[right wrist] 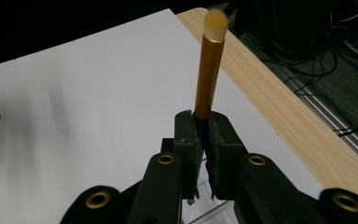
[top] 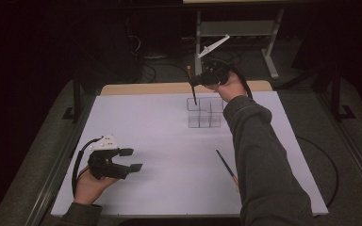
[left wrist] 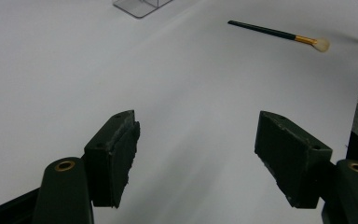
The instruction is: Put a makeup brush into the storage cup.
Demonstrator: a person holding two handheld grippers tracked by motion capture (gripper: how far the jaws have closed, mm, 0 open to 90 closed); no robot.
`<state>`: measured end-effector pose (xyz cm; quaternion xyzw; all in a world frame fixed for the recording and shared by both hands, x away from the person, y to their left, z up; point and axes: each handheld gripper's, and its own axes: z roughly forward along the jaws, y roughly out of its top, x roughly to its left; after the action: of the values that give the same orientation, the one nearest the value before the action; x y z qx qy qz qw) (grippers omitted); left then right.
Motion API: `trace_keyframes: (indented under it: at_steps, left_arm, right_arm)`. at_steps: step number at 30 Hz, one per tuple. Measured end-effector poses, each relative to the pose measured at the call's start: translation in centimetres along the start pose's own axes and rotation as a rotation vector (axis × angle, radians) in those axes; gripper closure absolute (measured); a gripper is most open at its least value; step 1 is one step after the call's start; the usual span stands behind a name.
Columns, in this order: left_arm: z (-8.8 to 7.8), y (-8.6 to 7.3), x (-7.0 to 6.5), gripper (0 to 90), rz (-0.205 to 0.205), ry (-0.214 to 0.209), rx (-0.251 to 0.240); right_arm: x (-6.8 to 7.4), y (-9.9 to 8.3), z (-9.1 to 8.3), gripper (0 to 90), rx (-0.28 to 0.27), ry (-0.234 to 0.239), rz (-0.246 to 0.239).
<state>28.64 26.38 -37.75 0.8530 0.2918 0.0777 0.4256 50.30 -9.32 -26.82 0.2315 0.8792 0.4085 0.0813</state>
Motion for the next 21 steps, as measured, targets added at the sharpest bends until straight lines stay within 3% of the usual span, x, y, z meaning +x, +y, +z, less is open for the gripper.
trace_keyframes:
  at_steps: [10,11,21]
  left_arm:
    - [-0.2,0.0,0.0,28.8,-0.013,-0.002,-0.007]
    - [-0.2,0.0,0.0,28.8,-0.013,-0.002,-0.006]
    - [0.2,-0.1,-0.1,28.5,-0.009,-0.001,-0.002]
  right_arm:
    - [0.0,-0.1,1.1,82.6,0.008,-0.005,0.011]
    - [0.2,-0.1,1.1,82.6,0.011,-0.001,0.037]
    - [-0.1,-0.4,1.5,82.6,0.011,-0.014,0.02]
